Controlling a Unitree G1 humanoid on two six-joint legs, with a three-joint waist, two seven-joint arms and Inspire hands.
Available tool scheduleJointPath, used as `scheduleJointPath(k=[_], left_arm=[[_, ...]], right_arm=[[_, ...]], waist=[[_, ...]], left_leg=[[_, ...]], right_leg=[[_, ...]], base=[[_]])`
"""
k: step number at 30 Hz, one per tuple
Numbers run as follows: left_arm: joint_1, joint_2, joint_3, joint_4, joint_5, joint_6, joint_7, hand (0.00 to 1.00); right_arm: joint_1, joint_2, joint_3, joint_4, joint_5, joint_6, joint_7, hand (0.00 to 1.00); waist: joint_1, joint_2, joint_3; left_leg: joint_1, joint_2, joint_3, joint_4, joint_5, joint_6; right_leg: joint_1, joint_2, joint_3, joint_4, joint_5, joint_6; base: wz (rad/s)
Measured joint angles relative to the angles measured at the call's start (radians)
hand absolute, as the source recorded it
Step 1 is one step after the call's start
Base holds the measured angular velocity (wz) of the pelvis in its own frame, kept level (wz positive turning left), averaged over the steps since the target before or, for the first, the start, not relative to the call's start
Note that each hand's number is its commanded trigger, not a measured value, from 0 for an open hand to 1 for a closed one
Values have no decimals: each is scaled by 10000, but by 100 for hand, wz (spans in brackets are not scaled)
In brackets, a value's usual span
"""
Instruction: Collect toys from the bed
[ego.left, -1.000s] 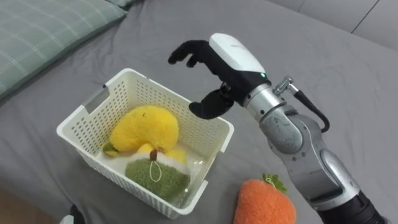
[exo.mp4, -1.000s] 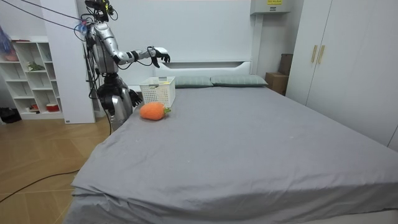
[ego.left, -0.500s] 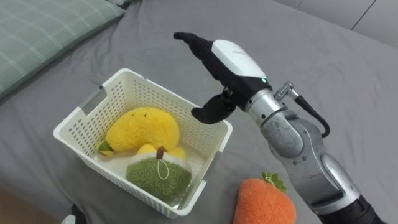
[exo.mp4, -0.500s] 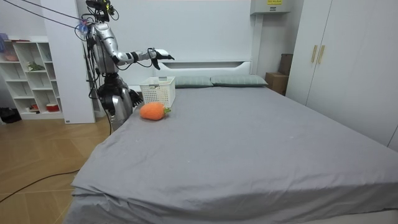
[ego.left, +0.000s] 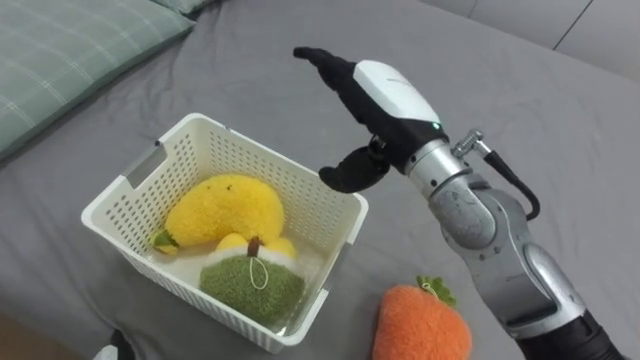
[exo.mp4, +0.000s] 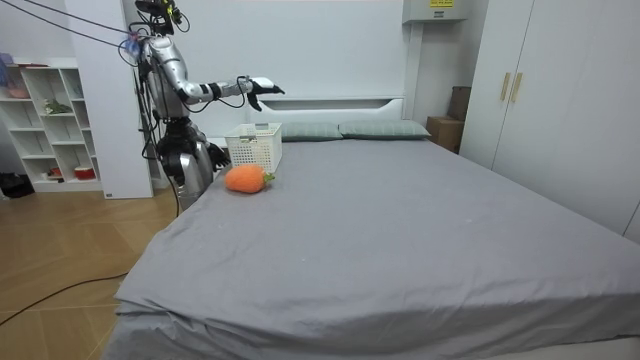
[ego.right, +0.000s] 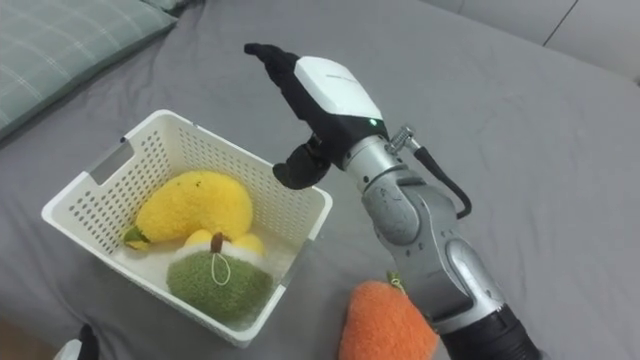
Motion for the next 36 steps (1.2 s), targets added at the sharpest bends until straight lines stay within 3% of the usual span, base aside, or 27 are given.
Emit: scheduleJointPath(k=[8,15,18,24,29,36], left_arm=[[23,-2,59,42,0,-1,193,0],[168,-21,190,44,-80,21,333,0],[270,-68,183,43,-80,63,386,0],[378,-70,188,52,-89,86,380,0],[530,-67,196,55,-91,87,354,0],[686,-64,176,106,-86,80,382,0]], right_arm=[[151,-283,-92,176,218,-74,-251,0],[846,-288,-1011,439,624,-111,-291,0],[1477,-275,-1421,658,1386,-104,-481,0],[1524,-248,-1631,1739,1815,-96,-576,0],[2010,-74,-2005,2005,1818,-90,-703,0],[2871,23,-2013,2011,2033,-91,-682,0]], waist=[[-90,12,8],[-267,32,9],[-377,87,-16],[-760,266,-52],[-921,399,-141],[-1129,473,-96]], left_leg=[[85,4,68,-2,0,0],[133,7,154,-7,-1,0],[158,7,221,-11,-1,1],[148,31,338,-7,-2,-1],[174,25,341,-3,-2,-1],[215,29,388,-5,-4,0]], right_leg=[[22,-6,1,1,0,1],[28,-2,99,5,2,3],[25,-3,221,5,3,5],[15,14,287,6,0,12],[47,9,312,13,0,12],[50,9,313,22,1,14]], base=[[-1],[-3],[-8],[-6],[0],[-2]])
